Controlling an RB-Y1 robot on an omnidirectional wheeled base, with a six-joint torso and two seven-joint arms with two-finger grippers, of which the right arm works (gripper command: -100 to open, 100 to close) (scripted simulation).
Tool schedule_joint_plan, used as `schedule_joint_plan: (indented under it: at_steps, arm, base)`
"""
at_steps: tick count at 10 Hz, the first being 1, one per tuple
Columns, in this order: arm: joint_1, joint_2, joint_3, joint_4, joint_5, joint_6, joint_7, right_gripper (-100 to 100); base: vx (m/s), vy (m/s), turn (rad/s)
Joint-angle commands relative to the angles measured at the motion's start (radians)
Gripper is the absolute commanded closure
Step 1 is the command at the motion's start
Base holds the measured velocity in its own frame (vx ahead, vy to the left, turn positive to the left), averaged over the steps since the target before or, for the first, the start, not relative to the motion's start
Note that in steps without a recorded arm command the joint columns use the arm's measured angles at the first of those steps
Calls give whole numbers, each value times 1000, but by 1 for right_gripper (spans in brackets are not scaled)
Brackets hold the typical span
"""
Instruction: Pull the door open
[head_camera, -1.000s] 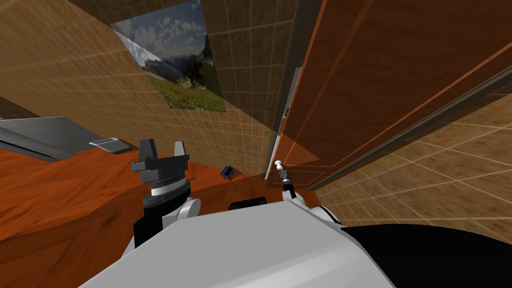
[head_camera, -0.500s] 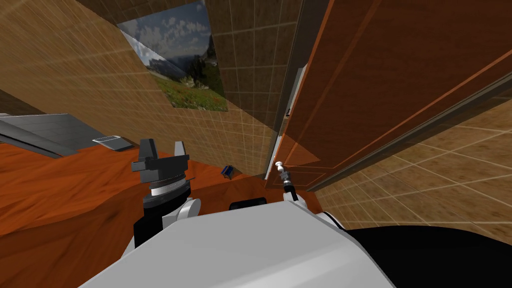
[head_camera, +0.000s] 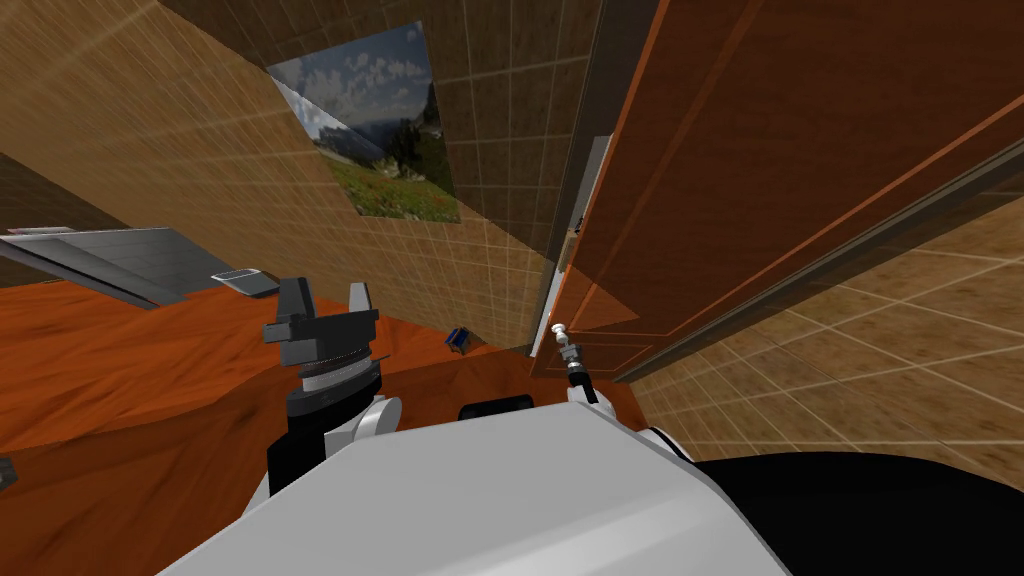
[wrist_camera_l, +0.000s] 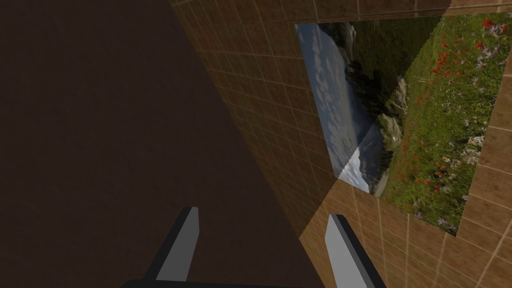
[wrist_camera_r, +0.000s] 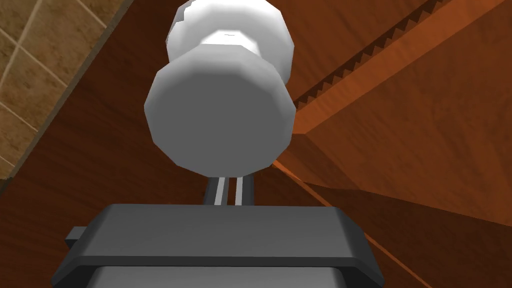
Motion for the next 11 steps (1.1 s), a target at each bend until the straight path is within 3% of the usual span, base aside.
schedule_joint_plan:
  at_steps: [1, 2, 6, 8, 9, 11]
  arm:
    - [-21, 0, 15, 11, -2, -27, -45, 100]
    - [-5, 1, 14, 7, -14, -5, -55, -100]
    - [-2, 13, 32, -18, -43, 2, -136, -100]
    - [-2, 13, 32, -18, -43, 2, -136, -100]
    - [0, 21, 43, -34, -63, 6, -188, -100]
    - [1, 25, 50, -43, -73, 9, -216, -100]
  base:
    - [-55, -7, 65]
    - [-57, -13, 22]
    - [-84, -20, 17]
    - [-40, 33, 27]
    - [-67, 11, 27]
    - [-74, -19, 25]
